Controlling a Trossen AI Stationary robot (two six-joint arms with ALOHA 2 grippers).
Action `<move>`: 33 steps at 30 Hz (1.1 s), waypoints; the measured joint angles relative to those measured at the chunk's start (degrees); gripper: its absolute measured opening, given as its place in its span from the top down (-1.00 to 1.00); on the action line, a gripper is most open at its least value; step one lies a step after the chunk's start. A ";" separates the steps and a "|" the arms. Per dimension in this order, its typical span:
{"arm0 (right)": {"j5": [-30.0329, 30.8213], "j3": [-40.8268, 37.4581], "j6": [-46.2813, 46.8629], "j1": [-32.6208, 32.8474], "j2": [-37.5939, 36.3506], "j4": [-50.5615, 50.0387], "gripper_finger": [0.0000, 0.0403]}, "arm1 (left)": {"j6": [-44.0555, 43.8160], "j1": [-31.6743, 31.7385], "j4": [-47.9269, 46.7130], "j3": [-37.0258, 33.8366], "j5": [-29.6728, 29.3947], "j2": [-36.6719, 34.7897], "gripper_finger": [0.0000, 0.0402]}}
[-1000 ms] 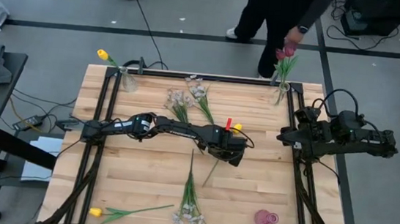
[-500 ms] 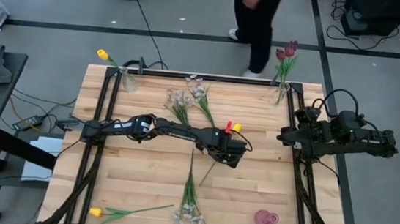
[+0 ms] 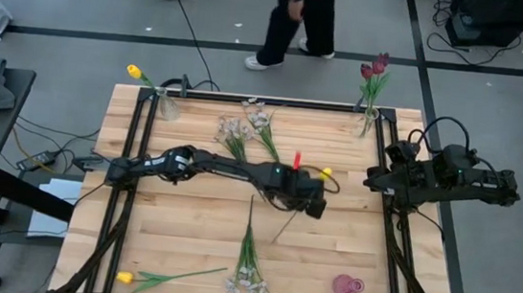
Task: Sort flowers into vase by color
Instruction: Put the top yellow flower into the left transparent vase
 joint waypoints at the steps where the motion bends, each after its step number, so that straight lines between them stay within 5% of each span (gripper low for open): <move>1: -0.25 0.00 -0.05 0.00 0.00 0.00 0.18 | -0.07 0.08 0.54 0.04 -1.50 -0.69 0.99; 13: -7.18 0.00 -0.79 0.00 0.00 -4.99 0.18 | -0.19 -0.19 0.61 0.08 -12.13 -7.43 1.00; 21: -14.77 -0.02 -0.79 0.06 0.04 -26.84 0.18 | -0.24 -0.47 1.05 0.19 -16.45 -10.49 1.00; 28: -13.54 -0.04 -3.45 0.06 0.04 -27.94 0.18 | 5.44 -0.41 0.73 0.12 -10.85 -10.93 0.95; 33: -13.41 -0.02 -5.11 0.06 0.04 -26.94 0.18 | 14.02 0.04 0.24 -2.46 -7.29 -10.76 0.67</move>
